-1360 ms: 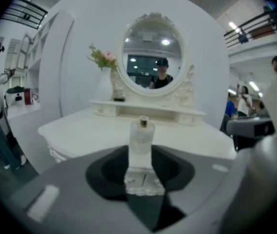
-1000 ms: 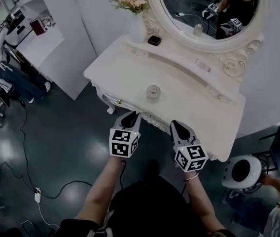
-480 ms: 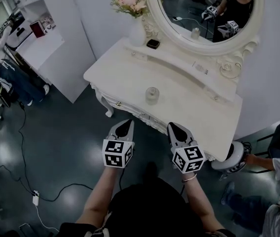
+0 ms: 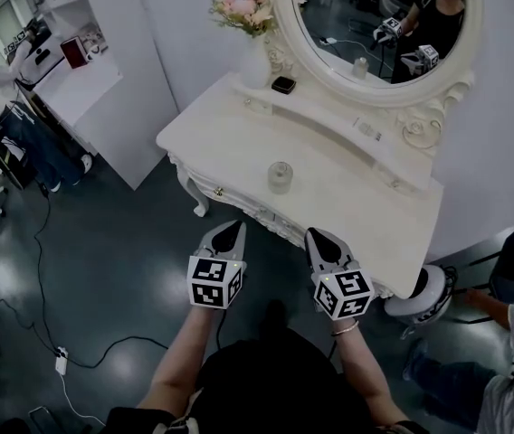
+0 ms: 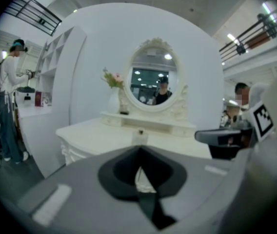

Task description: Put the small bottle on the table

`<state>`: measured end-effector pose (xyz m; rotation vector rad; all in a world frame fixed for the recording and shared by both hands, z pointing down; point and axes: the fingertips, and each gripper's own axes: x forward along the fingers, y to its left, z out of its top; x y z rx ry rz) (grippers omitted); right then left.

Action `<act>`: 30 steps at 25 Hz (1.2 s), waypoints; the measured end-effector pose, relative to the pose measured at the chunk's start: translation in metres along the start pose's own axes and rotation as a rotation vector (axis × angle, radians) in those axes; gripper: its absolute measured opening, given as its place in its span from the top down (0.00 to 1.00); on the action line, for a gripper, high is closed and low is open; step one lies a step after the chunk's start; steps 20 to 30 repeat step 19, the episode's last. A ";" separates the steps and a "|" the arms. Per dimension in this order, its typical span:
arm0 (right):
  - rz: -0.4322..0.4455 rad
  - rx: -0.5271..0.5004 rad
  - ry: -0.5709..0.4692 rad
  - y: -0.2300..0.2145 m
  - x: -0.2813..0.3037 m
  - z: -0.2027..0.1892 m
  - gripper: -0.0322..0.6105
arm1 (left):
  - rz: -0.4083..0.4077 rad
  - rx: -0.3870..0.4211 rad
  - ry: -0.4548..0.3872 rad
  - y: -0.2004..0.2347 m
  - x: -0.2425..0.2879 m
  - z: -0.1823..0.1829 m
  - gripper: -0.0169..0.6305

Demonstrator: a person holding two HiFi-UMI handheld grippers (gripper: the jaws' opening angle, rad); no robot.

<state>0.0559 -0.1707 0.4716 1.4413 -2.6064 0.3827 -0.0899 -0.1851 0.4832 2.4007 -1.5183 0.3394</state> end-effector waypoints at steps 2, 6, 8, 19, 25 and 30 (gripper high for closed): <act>0.001 -0.001 0.003 0.000 -0.001 -0.001 0.95 | 0.001 0.001 -0.002 0.000 -0.001 0.000 0.96; 0.001 -0.002 0.001 -0.001 -0.001 -0.001 0.94 | 0.006 0.003 -0.006 0.000 -0.003 0.001 0.96; 0.003 -0.003 0.001 0.001 -0.001 -0.001 0.95 | 0.008 0.001 -0.008 0.001 -0.005 0.001 0.96; 0.008 -0.004 -0.005 0.000 0.001 -0.002 0.95 | 0.019 -0.007 -0.014 0.006 -0.006 -0.001 0.96; 0.008 -0.004 -0.005 0.000 0.001 -0.002 0.95 | 0.019 -0.007 -0.014 0.006 -0.006 -0.001 0.96; 0.008 -0.004 -0.005 0.000 0.001 -0.002 0.95 | 0.019 -0.007 -0.014 0.006 -0.006 -0.001 0.96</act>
